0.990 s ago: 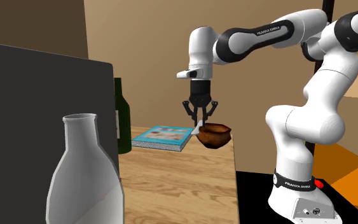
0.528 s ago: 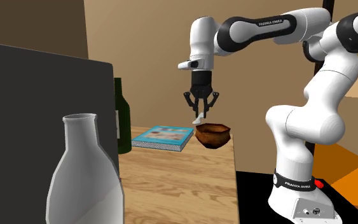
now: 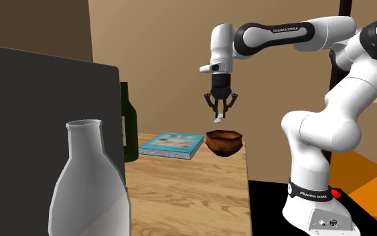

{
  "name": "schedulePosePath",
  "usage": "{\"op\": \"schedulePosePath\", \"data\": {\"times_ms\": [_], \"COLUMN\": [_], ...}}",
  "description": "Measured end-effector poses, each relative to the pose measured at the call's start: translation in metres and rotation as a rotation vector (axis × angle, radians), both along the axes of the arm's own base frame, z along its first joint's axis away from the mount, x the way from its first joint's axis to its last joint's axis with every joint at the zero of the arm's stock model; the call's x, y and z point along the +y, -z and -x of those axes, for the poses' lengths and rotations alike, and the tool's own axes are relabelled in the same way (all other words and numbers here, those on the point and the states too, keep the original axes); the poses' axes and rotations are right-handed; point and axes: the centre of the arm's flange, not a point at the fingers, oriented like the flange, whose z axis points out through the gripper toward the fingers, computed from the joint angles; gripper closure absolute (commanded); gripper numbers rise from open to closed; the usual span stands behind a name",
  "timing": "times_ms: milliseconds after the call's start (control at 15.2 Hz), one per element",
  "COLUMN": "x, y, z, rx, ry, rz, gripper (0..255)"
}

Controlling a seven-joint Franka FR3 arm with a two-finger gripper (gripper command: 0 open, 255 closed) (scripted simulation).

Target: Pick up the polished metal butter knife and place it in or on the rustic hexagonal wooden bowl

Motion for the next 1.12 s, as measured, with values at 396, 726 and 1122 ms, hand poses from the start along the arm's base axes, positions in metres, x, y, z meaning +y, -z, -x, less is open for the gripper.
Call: {"op": "schedulePosePath", "data": {"times_ms": [396, 726, 1122], "x": [-0.056, -0.058, -0.057], "y": [0.001, 0.026, 0.057], "z": [0.019, 0.021, 0.021], "rx": [0.0, 0.001, 0.001], "ry": [0.0, -0.001, -0.001], "rz": [0.0, 0.001, 0.001], "gripper": [255, 255, 255]}}
